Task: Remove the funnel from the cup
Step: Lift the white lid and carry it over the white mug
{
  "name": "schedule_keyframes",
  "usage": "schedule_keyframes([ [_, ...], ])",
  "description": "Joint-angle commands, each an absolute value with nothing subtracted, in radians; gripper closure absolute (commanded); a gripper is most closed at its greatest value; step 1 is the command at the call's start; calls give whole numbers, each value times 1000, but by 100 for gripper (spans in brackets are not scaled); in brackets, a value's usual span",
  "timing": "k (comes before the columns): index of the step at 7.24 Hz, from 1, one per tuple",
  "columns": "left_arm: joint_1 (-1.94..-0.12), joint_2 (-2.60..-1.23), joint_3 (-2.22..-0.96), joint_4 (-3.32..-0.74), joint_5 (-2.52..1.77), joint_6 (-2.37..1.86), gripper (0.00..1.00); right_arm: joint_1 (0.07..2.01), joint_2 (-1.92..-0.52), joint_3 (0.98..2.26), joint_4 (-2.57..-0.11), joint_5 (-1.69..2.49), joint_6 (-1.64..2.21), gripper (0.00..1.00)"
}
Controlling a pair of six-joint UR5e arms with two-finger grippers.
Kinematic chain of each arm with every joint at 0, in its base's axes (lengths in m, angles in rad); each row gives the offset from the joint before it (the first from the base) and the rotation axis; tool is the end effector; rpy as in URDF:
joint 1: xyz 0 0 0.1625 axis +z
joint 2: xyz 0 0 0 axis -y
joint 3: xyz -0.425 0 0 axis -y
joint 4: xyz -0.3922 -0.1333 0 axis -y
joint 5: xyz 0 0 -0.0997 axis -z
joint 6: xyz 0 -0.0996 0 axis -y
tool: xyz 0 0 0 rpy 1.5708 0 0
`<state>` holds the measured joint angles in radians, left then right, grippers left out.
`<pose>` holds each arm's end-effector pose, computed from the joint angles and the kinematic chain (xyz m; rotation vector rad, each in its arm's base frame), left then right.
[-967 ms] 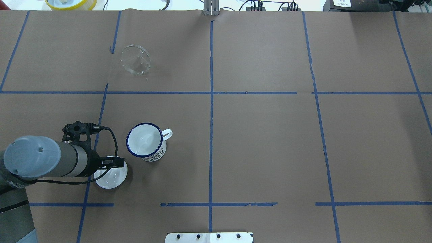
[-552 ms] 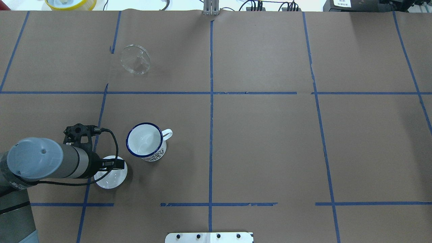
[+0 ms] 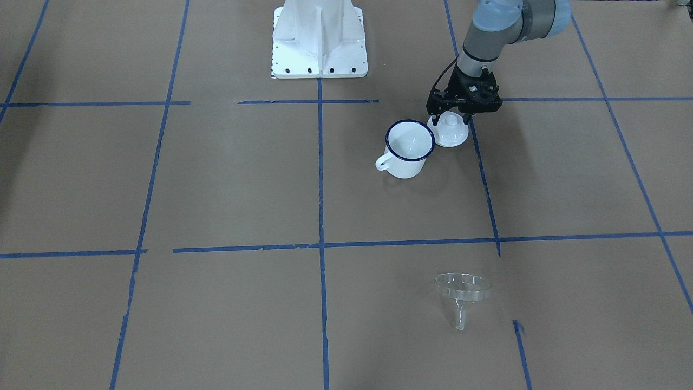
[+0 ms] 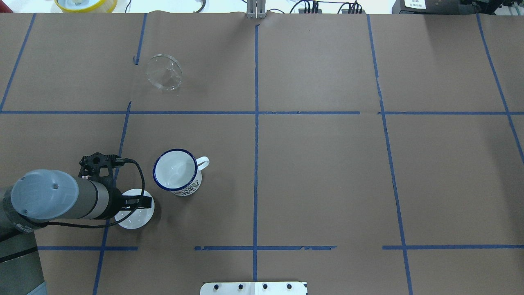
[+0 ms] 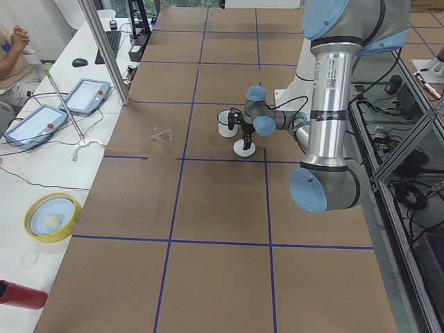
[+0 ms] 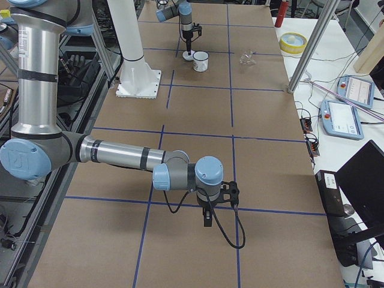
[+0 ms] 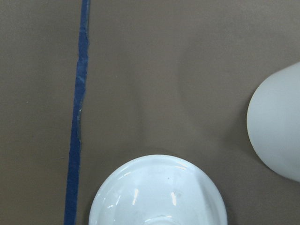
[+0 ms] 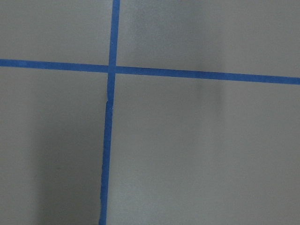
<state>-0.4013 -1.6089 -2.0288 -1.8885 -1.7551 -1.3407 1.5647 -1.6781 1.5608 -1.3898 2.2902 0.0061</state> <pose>0.4160 -0.3015 0.3953 0.0865 0.8254 -0.0863 0.0649 -0.4487 0.6994 0.0565 -0.7195 -0.0229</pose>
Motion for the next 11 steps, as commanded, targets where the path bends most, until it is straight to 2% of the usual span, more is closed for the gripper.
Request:
schedule_keyframes([
  [1,-400,-1605,-2031,-1885,-1756,-1339,88,1565,-1678,1560,-1390,2290,6,0],
  [2,-402,-1602,-2033,-1885,-1755,-1339,100,1565,-1678,1560,-1390,2290,6,0],
  [11,-417,-1600,-2065,-1858,-1755,-1339,100,1565,-1678,1560,-1390,2290,6,0],
])
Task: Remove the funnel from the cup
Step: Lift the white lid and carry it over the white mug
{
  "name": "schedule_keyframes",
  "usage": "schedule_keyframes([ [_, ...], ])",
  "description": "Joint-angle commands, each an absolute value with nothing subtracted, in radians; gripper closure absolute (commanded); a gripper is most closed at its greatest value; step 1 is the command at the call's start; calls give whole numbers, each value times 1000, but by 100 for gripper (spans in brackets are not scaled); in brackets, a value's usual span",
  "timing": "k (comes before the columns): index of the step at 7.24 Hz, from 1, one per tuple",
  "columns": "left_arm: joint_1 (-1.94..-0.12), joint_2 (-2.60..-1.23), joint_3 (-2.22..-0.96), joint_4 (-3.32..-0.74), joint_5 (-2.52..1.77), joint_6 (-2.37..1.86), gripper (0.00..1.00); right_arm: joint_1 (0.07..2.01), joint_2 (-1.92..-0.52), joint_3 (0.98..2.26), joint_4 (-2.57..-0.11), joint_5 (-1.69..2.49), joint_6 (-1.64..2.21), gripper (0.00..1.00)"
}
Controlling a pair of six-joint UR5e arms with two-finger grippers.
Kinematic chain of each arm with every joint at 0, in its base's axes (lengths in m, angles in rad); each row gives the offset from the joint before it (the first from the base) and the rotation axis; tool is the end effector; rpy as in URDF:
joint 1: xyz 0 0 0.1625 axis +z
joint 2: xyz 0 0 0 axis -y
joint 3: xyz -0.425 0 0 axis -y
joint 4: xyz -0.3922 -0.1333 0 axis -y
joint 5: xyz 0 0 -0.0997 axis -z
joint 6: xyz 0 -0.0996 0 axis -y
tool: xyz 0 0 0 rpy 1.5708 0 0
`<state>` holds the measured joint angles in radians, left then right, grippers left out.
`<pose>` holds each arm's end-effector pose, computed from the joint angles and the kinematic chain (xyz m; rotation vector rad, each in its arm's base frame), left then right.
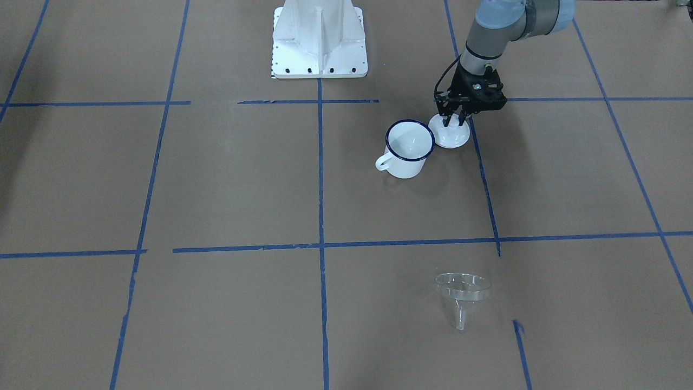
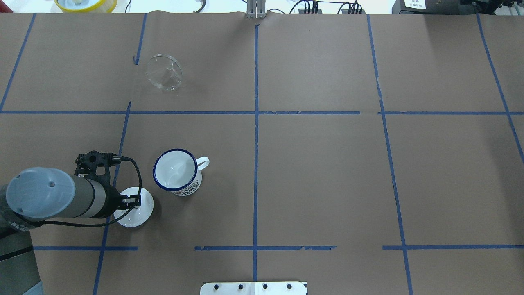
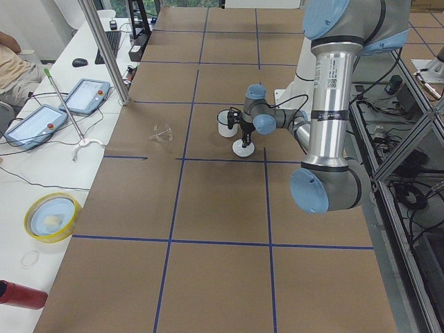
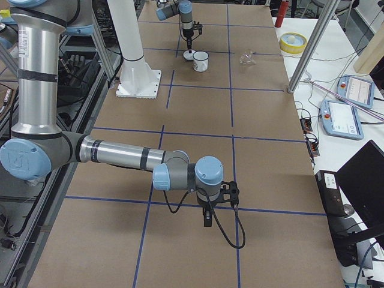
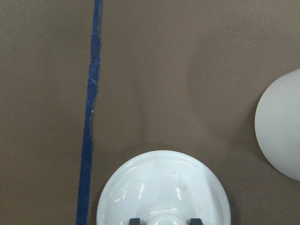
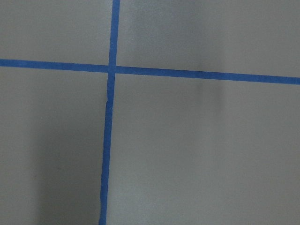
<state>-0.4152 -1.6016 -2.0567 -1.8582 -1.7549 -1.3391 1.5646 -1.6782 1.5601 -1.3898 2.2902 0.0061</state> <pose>0.4054 -0.3045 0.3897 0.0898 0.8157 -0.0991 0.0649 -0.4485 0.6998 0.0557 -0.7195 -0.0227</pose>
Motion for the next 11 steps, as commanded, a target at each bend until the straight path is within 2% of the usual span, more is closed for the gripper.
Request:
schedule_keyframes([
  [1,-417,-1600,-2071,-1858,-1755,-1339,100,1565,-1678,1562,-1390,2290,6,0],
  [3,-442,-1598,-2120,-1830,-1756,-1339,100,1565,-1678,1562,-1390,2290,6,0],
  [6,-471,-1612,-2319,-1613,-1764,-1330,100,1565,-1678,1562,-1390,2290,6,0],
  [7,-501,-1668,-2357,-1521,-1766,-1327,100,1565,-1678,1560,-1390,2290,6,0],
  [9,-509,-1916,-2343,-1279,-1767,-1322,100,1565,-1678,1560,-1390,2290,6,0],
  [11,-505,-2008,-2245,-1262,-1808,-1318,100,1565,-1678,1560,-1390,2290,6,0],
])
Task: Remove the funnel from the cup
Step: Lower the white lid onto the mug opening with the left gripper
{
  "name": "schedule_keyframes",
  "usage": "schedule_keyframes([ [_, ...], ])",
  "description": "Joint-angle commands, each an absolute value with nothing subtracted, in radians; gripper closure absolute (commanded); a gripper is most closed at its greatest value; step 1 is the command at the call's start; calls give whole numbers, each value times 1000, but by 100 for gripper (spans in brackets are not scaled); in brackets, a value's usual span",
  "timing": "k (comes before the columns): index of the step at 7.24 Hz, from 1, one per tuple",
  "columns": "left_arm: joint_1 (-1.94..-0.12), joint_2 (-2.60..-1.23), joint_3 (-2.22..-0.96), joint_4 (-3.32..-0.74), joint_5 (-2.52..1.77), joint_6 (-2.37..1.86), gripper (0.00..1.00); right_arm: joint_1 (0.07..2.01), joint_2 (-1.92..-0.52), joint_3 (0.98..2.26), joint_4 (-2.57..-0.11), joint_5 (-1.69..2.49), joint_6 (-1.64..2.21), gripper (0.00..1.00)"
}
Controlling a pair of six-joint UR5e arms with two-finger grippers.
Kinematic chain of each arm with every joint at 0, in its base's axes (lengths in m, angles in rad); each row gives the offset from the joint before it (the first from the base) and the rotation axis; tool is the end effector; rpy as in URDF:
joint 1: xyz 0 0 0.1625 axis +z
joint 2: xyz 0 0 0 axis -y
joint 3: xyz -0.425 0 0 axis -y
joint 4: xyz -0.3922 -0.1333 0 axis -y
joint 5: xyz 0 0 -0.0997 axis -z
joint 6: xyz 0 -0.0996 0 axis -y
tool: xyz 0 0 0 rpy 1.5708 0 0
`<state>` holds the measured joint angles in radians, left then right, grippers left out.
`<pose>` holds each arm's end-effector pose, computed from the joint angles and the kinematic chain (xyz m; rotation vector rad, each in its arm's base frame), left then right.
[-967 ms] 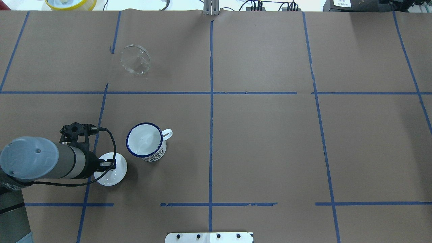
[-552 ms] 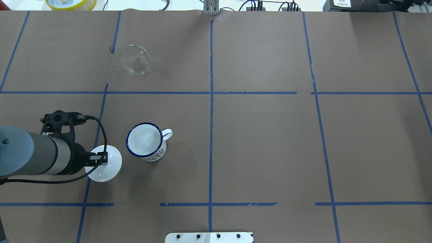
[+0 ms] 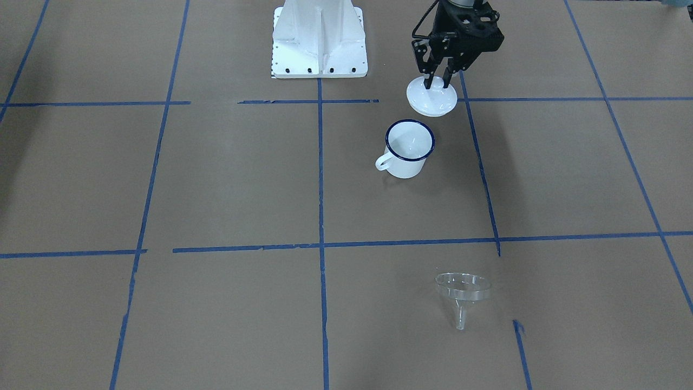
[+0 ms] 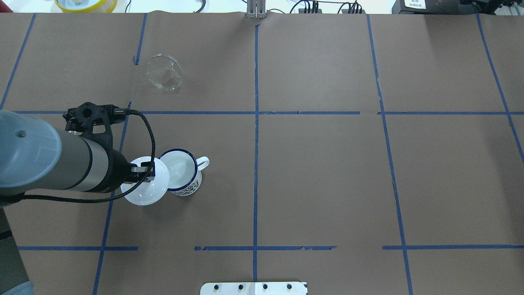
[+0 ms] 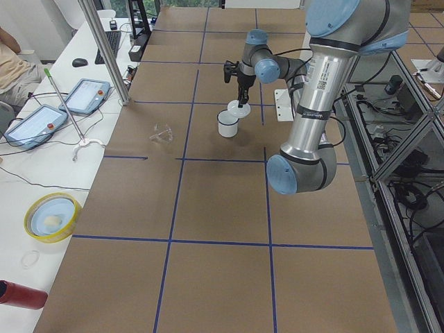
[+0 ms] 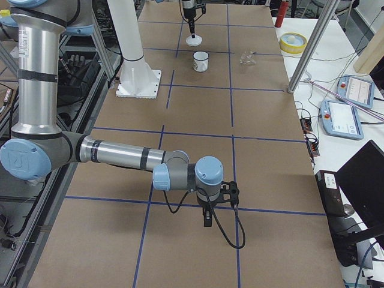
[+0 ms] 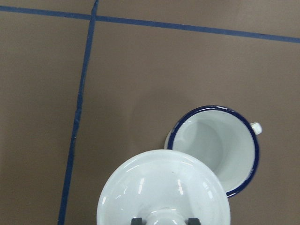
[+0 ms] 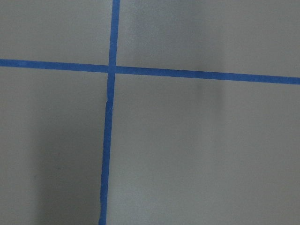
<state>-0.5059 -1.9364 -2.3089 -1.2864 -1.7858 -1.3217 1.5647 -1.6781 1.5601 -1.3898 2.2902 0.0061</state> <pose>0.3548 -0.3247 0.2028 0.1123 0.8340 -0.1534 0.0649 -0.4486 0.6997 0.0559 -0.7195 -0.0227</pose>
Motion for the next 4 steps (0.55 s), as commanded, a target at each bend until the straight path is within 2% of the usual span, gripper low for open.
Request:
schedule_keyframes([
  [1,-505,-2041,-2180,-1266,-1810,-1278,100,1565,-1678,1560,-1390,2290,6,0],
  [4,-508,-2040,-2111,-1336,-1809,-1256,100,1565,-1678,1562,-1390,2290,6,0],
])
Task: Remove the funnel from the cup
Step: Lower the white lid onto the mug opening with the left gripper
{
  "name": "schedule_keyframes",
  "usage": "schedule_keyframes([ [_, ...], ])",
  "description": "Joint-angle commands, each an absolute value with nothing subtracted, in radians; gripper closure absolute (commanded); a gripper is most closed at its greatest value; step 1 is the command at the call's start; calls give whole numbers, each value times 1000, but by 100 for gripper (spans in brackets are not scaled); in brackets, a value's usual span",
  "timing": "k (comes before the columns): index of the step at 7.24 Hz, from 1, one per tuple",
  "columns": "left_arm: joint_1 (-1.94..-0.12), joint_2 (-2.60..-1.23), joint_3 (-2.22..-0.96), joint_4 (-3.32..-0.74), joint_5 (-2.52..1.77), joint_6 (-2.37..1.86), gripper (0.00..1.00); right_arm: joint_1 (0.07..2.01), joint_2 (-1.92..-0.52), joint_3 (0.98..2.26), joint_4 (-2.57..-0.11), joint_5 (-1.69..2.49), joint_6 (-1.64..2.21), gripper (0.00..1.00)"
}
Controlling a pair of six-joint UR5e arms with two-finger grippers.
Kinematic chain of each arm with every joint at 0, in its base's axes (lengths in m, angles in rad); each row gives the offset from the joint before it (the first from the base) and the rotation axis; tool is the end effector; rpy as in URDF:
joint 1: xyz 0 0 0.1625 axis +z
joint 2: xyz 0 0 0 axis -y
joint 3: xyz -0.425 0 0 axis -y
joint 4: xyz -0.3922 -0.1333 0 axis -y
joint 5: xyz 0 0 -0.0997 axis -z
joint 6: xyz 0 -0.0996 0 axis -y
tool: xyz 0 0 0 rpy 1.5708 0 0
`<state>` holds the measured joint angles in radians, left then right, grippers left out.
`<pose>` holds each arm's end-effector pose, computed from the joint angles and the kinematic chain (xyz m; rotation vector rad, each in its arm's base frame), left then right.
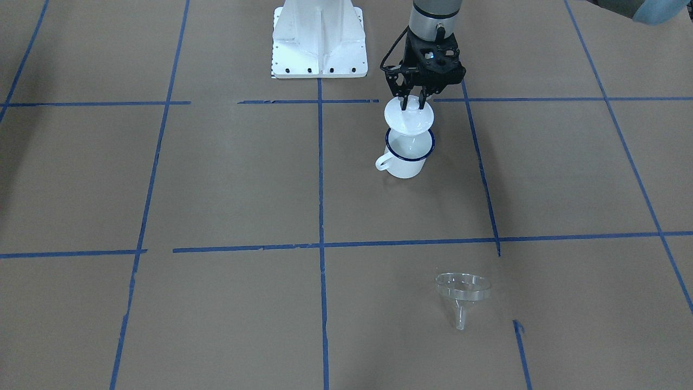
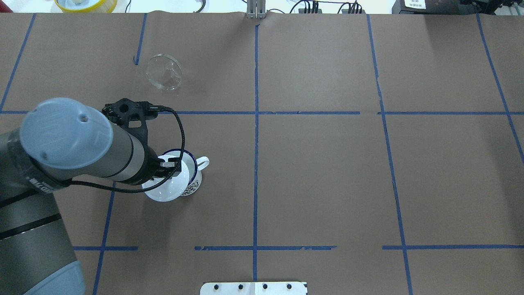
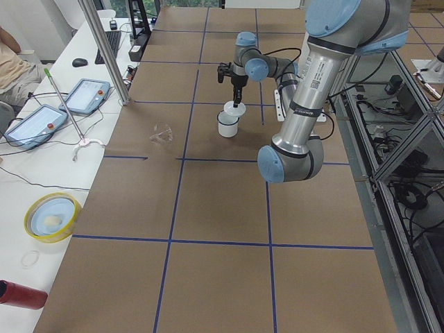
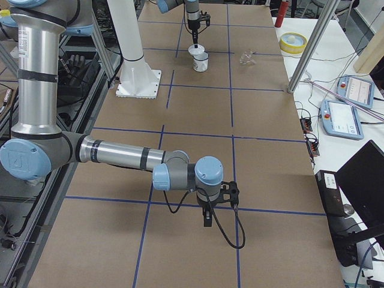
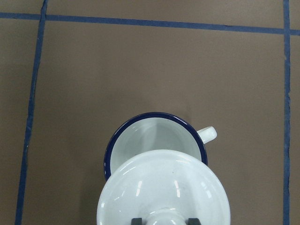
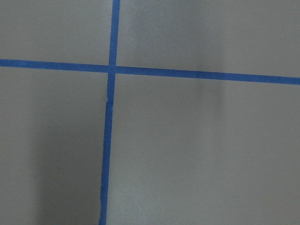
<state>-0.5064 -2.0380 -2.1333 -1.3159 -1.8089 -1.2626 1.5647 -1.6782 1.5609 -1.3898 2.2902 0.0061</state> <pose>0.4123 -0.3542 0.2052 0.0979 0.7976 -0.0952 0.0649 -0.4486 0.6994 0.0565 -0.7195 -0.0229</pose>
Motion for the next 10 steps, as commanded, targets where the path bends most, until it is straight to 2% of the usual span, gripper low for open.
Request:
schedule_keyframes([
  [1,-537,-2040,-2106,-1348,-1810,-1252,100,1565,-1678,1560,-1390,2290,6,0],
  [10,-568,-2051,-2029,-1381,-1867,-1195,100,1565,-1678,1560,-1390,2290,6,0],
])
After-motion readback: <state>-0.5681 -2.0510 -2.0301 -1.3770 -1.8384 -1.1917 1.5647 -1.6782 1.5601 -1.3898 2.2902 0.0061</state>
